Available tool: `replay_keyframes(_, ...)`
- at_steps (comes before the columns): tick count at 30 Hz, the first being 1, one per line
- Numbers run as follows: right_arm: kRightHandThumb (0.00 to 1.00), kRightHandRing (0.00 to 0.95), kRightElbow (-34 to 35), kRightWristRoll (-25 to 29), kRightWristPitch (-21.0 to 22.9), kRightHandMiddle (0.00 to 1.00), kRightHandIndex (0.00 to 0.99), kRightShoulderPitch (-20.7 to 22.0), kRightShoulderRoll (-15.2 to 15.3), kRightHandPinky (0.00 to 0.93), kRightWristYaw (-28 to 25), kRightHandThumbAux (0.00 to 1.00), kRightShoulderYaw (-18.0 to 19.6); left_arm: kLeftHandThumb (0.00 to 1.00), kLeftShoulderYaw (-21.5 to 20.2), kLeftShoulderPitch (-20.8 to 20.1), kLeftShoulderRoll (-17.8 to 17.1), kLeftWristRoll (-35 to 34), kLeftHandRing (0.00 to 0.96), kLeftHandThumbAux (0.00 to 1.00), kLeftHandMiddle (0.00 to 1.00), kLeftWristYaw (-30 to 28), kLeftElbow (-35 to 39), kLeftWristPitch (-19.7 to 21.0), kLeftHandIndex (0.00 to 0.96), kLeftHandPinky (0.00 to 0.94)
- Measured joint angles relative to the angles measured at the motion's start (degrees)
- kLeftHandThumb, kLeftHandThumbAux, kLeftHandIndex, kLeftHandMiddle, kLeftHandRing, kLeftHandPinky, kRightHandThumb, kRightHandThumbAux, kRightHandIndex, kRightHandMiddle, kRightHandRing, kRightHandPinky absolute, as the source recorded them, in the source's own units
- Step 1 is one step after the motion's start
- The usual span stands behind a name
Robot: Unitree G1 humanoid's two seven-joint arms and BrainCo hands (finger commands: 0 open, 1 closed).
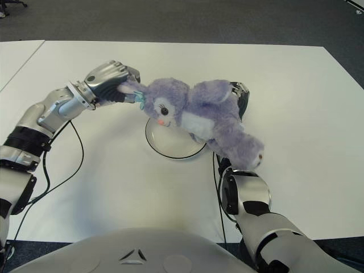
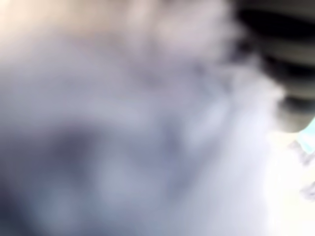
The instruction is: Put the doll into the plate.
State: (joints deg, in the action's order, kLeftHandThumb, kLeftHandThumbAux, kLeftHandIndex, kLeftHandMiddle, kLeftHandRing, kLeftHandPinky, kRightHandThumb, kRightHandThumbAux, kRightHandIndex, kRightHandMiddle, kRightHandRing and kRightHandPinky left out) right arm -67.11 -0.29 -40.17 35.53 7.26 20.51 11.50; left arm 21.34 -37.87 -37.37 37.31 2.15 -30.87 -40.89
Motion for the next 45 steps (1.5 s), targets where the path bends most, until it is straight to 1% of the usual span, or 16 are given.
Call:
replay_keyframes(8,0.721,0.357,0.02,0.0,0.0,0.365,0.429,0.0,0.01,0.396,0.18,0.722,-0.09,0.31,0.56,0.0,0.55,0.33,0.846,0.511,0.872,-2.74,-3.35,1.8,0.83,0.82)
replay_keyframes(19,0.722,0.393,0.02,-0.02,0.0,0.375,0.429,0.0,0.02,0.445,0.9,0.721,-0.17,0.313,0.55,0.31,0.52,0.32,0.846,0.534,0.871,-3.45,-4.61,2.55,0.823,0.815)
replay_keyframes(28,0.723,0.416,0.03,-0.02,-0.01,0.373,0.429,0.0,0.03,0.459,1.78,0.722,-0.2,0.322,0.55,1.24,0.01,0.32,0.847,0.563,0.87,-3.45,-6.41,2.57,0.816,0.81)
replay_keyframes(37,0.728,0.463,0.03,-0.04,-0.22,0.376,0.429,0.0,0.03,0.485,2.98,0.721,-0.28,0.342,0.04,2.02,-1.52,0.14,0.855,0.566,0.877,-3.44,-8.37,1.99,0.822,0.834)
replay_keyframes(45,0.726,0.448,0.03,-0.04,-0.5,0.375,0.429,-0.04,0.03,0.471,3.3,0.72,-0.28,0.38,-0.43,3.83,-2.33,-0.34,0.867,0.556,0.886,-3.39,-9.39,0.41,0.829,0.863)
